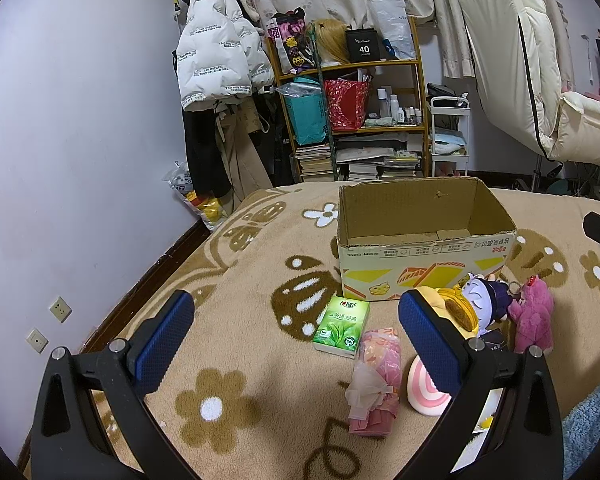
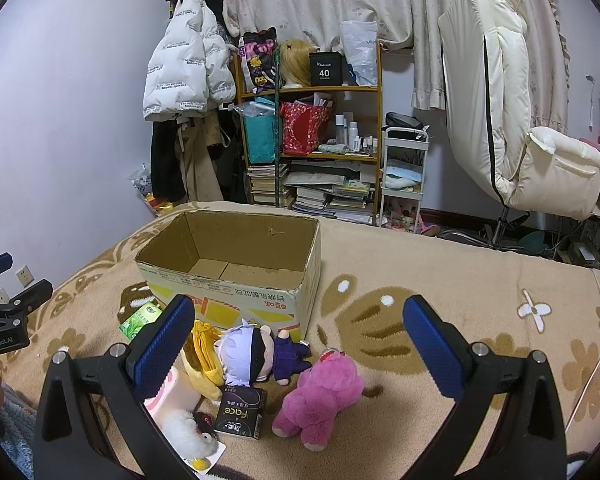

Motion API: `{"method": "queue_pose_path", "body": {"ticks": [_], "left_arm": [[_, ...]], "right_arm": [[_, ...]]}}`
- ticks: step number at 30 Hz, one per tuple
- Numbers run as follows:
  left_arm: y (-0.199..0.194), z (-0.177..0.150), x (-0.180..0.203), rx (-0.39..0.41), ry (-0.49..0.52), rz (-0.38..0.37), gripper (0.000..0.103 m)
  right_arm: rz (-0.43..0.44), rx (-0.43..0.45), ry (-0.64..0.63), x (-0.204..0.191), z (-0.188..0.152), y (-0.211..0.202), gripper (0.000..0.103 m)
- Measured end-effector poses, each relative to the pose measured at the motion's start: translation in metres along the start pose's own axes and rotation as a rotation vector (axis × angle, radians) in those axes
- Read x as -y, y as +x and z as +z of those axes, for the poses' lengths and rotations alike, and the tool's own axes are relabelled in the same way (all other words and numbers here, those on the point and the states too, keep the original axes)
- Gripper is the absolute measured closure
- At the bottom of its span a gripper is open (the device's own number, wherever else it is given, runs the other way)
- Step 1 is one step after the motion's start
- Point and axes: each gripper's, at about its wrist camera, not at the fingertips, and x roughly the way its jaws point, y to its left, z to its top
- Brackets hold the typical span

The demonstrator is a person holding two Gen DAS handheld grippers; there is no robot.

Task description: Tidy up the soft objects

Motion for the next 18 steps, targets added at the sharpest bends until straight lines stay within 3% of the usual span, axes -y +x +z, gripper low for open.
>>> {"method": "queue_pose_path", "body": {"ticks": [18], "left_arm": [[-0.0033,0.0032,-0.0026,-0.001,0.002,0.002,0.002]], "right_arm": [[0.001,-0.002,0.001,0.0002,0.0000,0.0002,0.000]]}}
